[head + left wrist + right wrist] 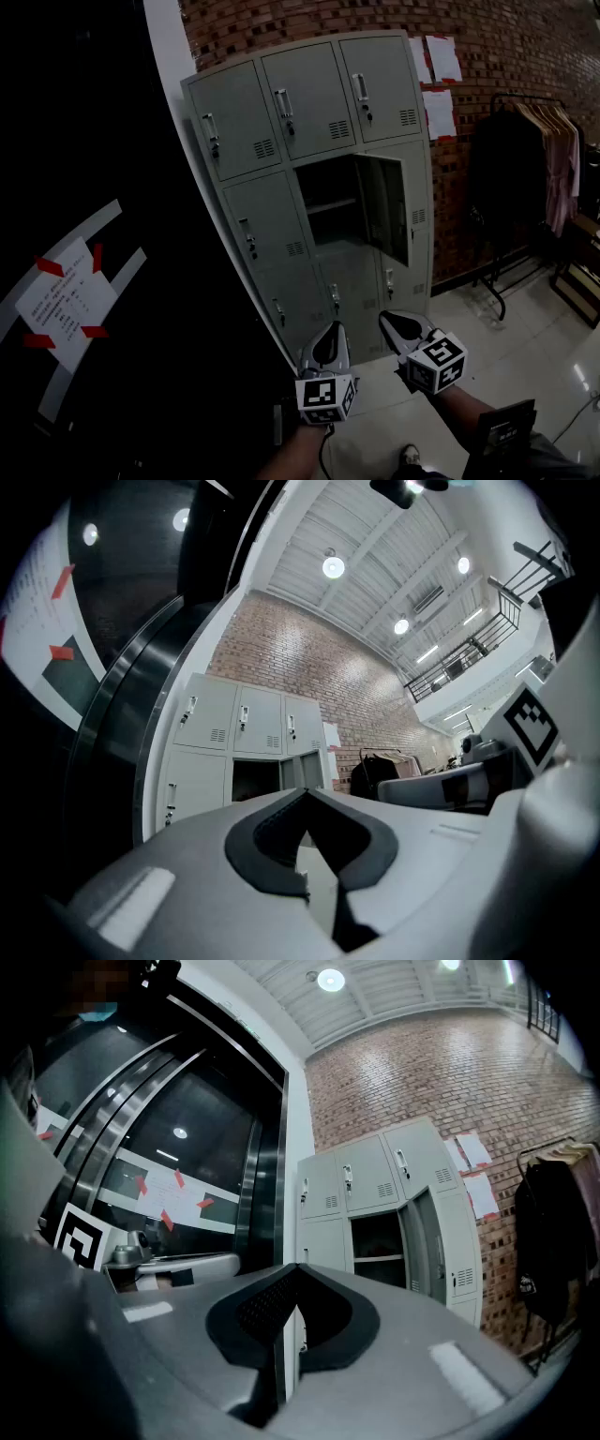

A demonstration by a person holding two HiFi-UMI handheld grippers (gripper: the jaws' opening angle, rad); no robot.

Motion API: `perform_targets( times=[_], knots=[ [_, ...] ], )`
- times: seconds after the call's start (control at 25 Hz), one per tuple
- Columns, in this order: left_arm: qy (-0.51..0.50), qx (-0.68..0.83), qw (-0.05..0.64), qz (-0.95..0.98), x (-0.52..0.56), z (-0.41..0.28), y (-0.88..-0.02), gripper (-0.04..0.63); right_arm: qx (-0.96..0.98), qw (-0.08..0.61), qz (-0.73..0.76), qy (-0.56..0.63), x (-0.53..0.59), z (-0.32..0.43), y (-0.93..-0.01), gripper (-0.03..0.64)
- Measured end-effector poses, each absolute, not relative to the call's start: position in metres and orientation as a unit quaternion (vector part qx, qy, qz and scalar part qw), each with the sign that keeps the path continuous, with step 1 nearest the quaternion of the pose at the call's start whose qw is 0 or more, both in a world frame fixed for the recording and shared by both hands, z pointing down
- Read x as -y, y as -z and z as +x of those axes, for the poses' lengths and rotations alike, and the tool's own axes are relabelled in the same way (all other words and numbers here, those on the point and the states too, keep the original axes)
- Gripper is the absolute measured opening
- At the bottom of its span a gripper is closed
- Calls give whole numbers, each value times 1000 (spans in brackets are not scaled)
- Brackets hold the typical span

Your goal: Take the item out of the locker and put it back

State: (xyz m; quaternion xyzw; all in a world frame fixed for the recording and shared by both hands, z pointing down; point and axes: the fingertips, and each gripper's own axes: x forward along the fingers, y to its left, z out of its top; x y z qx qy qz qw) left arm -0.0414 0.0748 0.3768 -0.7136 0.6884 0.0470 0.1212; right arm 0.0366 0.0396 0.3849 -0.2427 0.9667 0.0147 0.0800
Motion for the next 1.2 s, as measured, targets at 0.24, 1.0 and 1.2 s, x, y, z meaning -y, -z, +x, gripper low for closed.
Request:
perform_targets(
  times=[0.24,1.0,1.2],
  knots=[
    [-49,-690,115,-713,-13,-44,-379,-3,-969,78,-235,-11,22,34,-387,-6],
    [-38,-719,120,-684,166,-88,-372,-3,-975,82,-204,-11,206,-5,-383,-6],
    [-38,-709,116,-695,206,-123,-376,-3,-974,69,-216,-9,243,-45,-390,-5]
  ],
)
